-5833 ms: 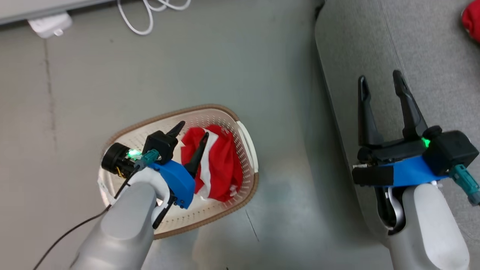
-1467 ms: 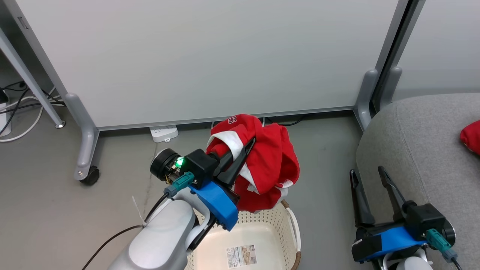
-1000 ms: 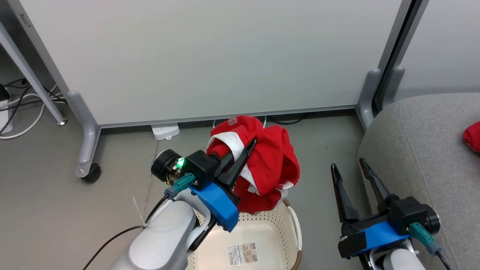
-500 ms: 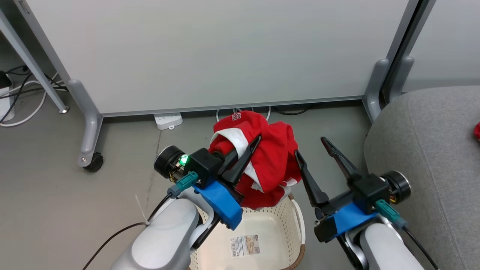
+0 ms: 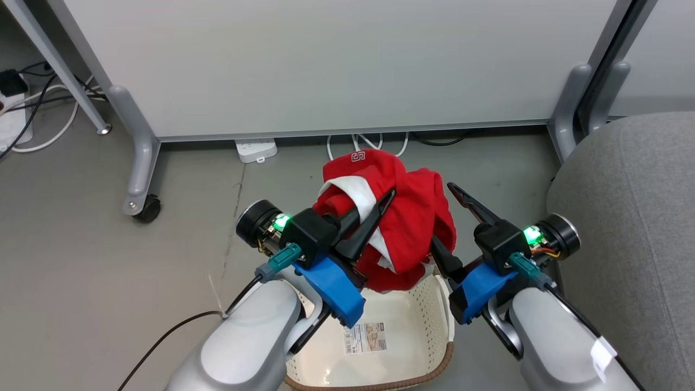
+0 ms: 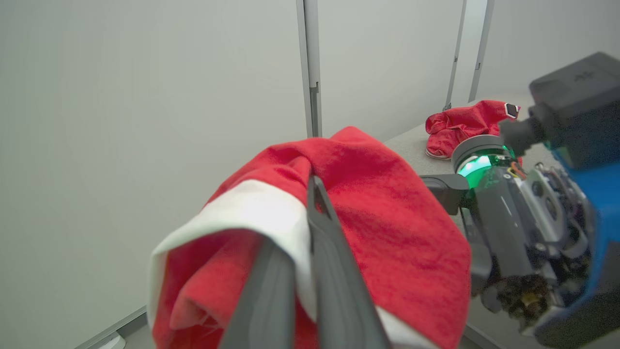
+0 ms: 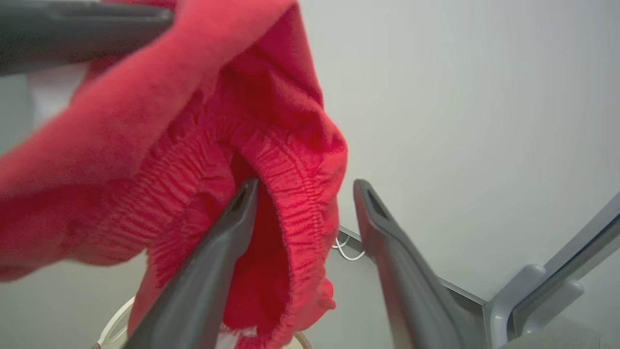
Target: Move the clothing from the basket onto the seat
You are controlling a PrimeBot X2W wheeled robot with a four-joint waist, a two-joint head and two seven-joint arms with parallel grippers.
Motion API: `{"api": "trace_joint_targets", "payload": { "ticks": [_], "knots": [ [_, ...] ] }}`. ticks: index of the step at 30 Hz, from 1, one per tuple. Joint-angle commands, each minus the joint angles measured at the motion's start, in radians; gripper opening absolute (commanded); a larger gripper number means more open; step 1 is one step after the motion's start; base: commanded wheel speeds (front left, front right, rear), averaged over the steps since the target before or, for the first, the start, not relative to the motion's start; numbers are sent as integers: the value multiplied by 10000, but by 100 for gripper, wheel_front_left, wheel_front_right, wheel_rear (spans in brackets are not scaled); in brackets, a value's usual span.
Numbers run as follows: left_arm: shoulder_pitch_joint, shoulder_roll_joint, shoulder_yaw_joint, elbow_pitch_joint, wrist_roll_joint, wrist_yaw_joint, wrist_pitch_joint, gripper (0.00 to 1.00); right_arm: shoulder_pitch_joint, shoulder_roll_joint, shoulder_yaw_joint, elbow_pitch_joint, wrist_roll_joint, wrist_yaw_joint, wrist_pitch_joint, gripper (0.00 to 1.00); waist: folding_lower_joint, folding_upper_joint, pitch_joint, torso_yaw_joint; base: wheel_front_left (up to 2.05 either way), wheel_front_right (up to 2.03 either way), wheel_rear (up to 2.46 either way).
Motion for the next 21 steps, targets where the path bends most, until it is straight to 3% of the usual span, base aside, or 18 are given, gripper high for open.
{"api": "trace_joint_targets", "payload": {
  "ticks": [1,9,17,18,19,21],
  "knots": [
    [-189,-19,4,-65,68,0,-47,0,-264,-46,75,149,-98,-5,-8,100,-1,0,66,51,0,0,0],
    [-274,-81,-243,-184,48,-10,-47,0,-1165,135,368,1390,-299,-5,-8,100,-1,0,272,210,0,0,0],
    [-361,-114,-382,-204,13,-16,-47,0,-1789,391,431,1792,-347,-5,-8,100,-1,0,420,239,0,0,0],
    [-352,-117,-392,-196,9,-17,-47,0,-1810,414,441,1823,-318,-5,-8,38,-1,0,415,239,0,0,0],
    [-344,-119,-405,-190,2,-17,-47,0,-1838,431,451,1843,-296,-5,-9,0,-1,0,412,239,0,0,0],
    [-337,-121,-427,-174,-12,-18,-47,0,-1859,460,479,1882,-255,-5,-9,0,-1,0,403,233,0,0,0]
  ]
}}
